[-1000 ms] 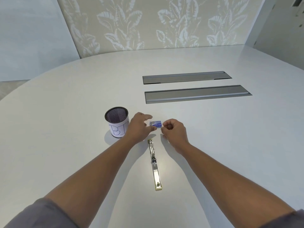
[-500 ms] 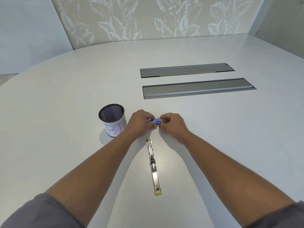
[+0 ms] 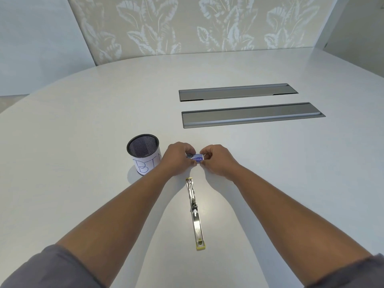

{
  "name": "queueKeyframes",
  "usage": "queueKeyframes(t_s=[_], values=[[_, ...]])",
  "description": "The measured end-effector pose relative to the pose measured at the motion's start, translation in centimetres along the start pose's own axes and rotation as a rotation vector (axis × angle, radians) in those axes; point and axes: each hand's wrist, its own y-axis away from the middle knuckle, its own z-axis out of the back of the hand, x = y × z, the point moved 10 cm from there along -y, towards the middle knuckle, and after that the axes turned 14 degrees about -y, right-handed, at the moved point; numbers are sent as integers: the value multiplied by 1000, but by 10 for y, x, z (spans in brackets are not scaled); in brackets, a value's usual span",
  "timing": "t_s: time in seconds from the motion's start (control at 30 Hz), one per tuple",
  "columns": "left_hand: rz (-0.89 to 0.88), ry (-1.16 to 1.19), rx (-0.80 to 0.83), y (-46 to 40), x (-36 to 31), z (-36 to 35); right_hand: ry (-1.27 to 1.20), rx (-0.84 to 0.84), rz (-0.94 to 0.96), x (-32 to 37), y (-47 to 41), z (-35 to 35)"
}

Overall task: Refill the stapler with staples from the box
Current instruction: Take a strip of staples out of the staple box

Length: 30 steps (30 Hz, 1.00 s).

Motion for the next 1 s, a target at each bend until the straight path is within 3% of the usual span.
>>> queueKeyframes(t_s=[0.17,0.47,0.87,1.0], values=[[15,15,20,2,5,0,148,73,48,10,-2,-1],[12,-20,38,2,2,1,122,100,101,10,-1,3],[48,58,37,3,11,-4,-261,68,-25,-9,1,10],[61,69,34,3,14,-5,-284,21,-62,-13,3,15]])
